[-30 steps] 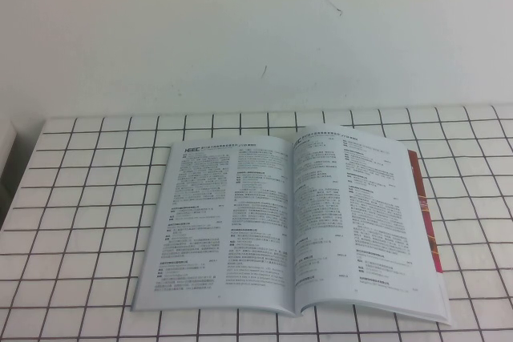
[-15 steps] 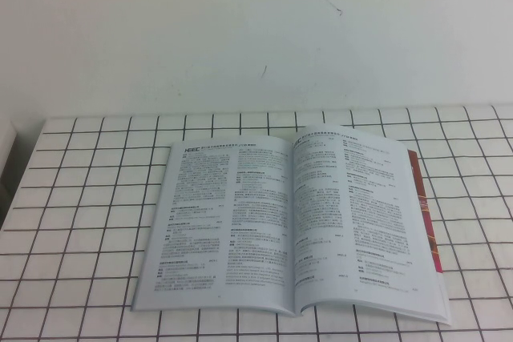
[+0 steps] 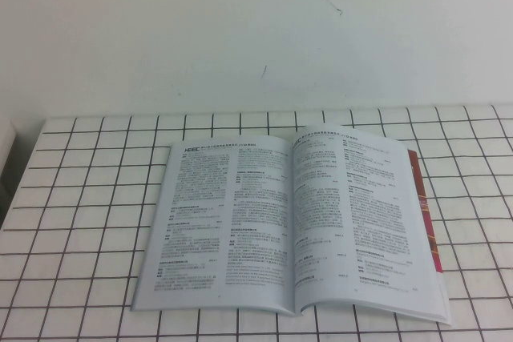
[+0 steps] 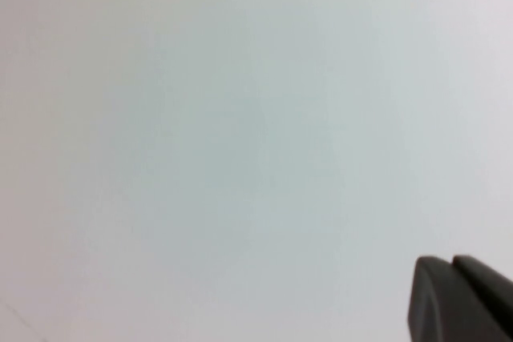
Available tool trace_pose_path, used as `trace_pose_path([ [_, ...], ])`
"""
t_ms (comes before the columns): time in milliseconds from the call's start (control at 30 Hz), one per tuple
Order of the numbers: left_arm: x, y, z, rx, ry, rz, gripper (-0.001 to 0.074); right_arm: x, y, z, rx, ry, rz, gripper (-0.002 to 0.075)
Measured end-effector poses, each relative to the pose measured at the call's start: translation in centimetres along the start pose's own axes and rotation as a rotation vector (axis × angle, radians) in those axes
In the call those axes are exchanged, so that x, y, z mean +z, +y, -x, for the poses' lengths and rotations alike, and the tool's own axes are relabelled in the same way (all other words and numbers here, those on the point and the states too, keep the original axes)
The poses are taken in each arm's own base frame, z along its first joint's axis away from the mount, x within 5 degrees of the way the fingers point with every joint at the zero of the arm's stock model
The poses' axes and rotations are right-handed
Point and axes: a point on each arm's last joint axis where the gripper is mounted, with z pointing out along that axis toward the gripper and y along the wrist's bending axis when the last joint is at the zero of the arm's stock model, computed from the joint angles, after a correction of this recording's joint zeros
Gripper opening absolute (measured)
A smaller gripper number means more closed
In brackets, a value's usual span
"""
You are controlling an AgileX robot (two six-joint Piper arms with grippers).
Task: Close book
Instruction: 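Close the open booklet and leave it lying on the table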
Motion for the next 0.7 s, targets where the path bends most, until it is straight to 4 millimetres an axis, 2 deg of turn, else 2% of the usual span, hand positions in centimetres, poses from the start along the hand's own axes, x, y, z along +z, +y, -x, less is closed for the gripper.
trace_pose_path([
  [67,0.0,0.0,-0.4,-0.003,0.044,0.004,-0.0004,0.4,0.0,0.8,0.015,0.080,0.016,-0.0003],
  [167,0.3,0.1,-0.4,-0.010,0.173,0.017,-0.0004,1.0,0.0,3.4,0.015,0.141,0.034,-0.0003],
  [333,2.4,0.1,3.0,-0.014,0.321,0.035,-0.0004,2.8,-0.1,6.6,0.012,0.275,0.061,-0.0003],
  [433,4.5,0.2,3.9,-0.017,0.448,0.045,-0.0004,4.8,0.1,7.9,0.045,0.410,0.085,-0.0003],
  [567,8.0,0.3,3.8,-0.020,0.615,0.055,-0.0004,8.3,0.6,7.7,0.061,0.617,0.135,-0.0003],
  [700,11.2,0.4,2.0,-0.063,0.653,0.065,-0.0004,12.3,1.5,5.8,0.080,0.767,0.213,-0.0003],
])
